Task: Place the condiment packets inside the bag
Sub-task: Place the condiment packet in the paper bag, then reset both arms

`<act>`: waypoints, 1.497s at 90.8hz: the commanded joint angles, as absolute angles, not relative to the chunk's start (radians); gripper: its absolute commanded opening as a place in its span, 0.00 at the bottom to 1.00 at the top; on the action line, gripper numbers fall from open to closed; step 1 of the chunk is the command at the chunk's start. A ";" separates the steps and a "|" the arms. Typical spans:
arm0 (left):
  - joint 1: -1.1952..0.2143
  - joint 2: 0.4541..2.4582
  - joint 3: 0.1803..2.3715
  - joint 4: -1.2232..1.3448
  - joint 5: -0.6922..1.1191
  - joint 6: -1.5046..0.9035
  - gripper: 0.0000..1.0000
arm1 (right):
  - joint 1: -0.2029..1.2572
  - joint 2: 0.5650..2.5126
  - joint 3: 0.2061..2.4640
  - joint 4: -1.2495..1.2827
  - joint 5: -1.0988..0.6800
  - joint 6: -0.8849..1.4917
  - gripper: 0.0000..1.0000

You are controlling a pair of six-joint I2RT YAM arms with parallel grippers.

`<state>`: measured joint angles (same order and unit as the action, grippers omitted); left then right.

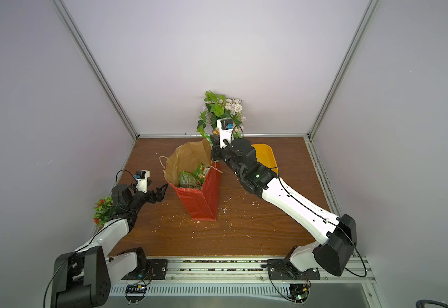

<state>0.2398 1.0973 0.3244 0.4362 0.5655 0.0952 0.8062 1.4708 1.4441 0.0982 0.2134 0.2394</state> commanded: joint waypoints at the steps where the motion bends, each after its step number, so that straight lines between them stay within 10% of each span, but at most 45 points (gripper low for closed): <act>1: 0.257 1.113 0.351 0.455 0.532 0.079 0.97 | 0.853 1.561 1.567 0.039 0.158 0.179 0.00; 47: 0.265 1.138 0.363 0.462 0.490 0.066 0.98 | 0.908 1.796 1.816 -0.119 0.007 0.170 0.00; 74: 0.264 1.139 0.365 0.465 0.475 0.056 0.98 | 0.908 1.679 1.740 -0.101 0.083 0.142 0.67; 104: 0.264 1.135 0.367 0.492 0.415 0.012 1.00 | 0.783 1.334 1.392 -0.025 0.247 0.126 0.98; 136: 0.244 1.308 0.339 0.828 0.331 -0.100 1.00 | 0.308 1.117 0.729 0.288 0.561 0.195 0.99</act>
